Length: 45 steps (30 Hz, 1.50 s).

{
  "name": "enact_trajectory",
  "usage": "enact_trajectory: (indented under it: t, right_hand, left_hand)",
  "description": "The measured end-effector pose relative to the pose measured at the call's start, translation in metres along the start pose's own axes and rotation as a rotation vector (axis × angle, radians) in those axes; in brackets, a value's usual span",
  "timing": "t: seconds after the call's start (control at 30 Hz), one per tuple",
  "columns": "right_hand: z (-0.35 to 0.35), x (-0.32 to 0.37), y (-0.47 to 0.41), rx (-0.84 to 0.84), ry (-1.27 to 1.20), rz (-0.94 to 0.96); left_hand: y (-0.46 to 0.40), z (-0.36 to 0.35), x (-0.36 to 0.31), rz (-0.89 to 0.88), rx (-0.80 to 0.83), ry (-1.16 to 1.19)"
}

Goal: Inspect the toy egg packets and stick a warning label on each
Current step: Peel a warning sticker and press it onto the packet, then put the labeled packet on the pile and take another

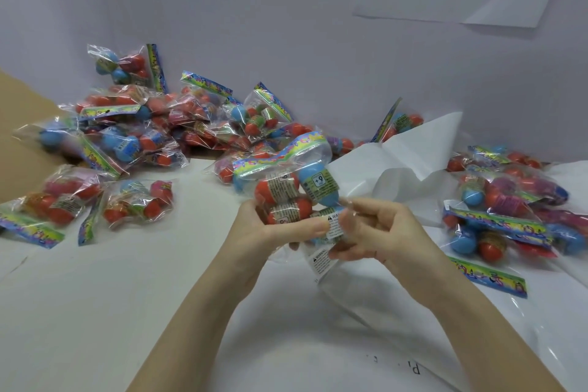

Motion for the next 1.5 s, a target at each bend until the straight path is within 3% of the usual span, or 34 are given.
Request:
enact_trajectory:
  t: [0.13, 0.23, 0.3, 0.4, 0.47, 0.57, 0.63, 0.7, 0.8, 0.87, 0.97, 1.07, 1.17, 1.3, 1.4, 1.5]
  right_hand:
    - [0.002, 0.010, 0.005, 0.023, 0.068, 0.033]
    - [0.025, 0.019, 0.001, -0.267, -0.150, 0.177]
    - [0.042, 0.026, 0.002, -0.438, -0.429, 0.270]
    - [0.047, 0.023, 0.002, -0.468, -0.583, 0.281]
    - [0.040, 0.015, -0.001, -0.465, -0.416, 0.252]
    - [0.024, 0.006, -0.002, -0.476, 0.057, 0.270]
    - [0.020, 0.005, 0.002, -0.581, 0.498, 0.475]
    - [0.017, 0.006, 0.006, -0.651, 0.917, 0.728]
    - [0.013, 0.005, 0.007, -0.669, 1.093, 0.813]
    - [0.012, 0.006, 0.008, -0.674, 1.132, 0.823]
    - [0.010, 0.004, 0.007, -0.681, 1.192, 0.849]
    - [0.011, 0.004, 0.007, -0.707, 1.184, 0.872]
    - [0.010, 0.006, 0.008, -0.706, 1.119, 0.887]
    - [0.006, 0.007, 0.008, -0.650, 0.762, 0.751]
    - [0.000, 0.006, 0.002, -0.335, 0.212, 0.327]
    - [-0.006, 0.002, -0.001, -0.070, 0.009, 0.130]
  left_hand:
    - [0.002, -0.003, 0.002, -0.039, -0.021, -0.103]
    - [0.001, -0.004, 0.000, -0.119, -0.062, -0.093]
    - [-0.001, 0.003, -0.002, -0.167, -0.240, 0.026]
    - [-0.001, 0.019, -0.003, -0.296, -0.634, 0.038]
    - [0.000, 0.033, -0.002, -0.356, -0.897, -0.120]
    - [0.004, 0.064, -0.005, -0.361, -1.178, -0.558]
    - [0.005, 0.088, -0.004, -0.220, -1.165, -0.883]
    - [0.007, 0.109, 0.003, 0.016, -1.050, -1.088]
    - [0.009, 0.124, 0.015, 0.286, -0.881, -1.236]
    - [0.007, 0.123, 0.017, 0.318, -0.873, -1.289]
    - [0.003, 0.114, 0.017, 0.161, -0.979, -1.259]
    - [-0.002, 0.108, 0.021, 0.052, -0.955, -1.279]
    - [-0.004, 0.090, 0.015, -0.141, -0.952, -1.107]
    - [0.005, 0.051, -0.001, -0.912, -1.036, -1.016]
    - [0.012, 0.024, 0.000, -1.277, -0.846, -0.992]
    - [0.015, -0.001, 0.005, -1.426, -0.644, -1.007]
Point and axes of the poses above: each hand's wrist, its own y-axis away from the middle knuckle, its own z-axis out of the back of the hand, x = y × z, the point moved 2 cm from there along -y, towards the middle knuckle, and after that the axes turned 3 degrees about y, right-handed, at the moved point
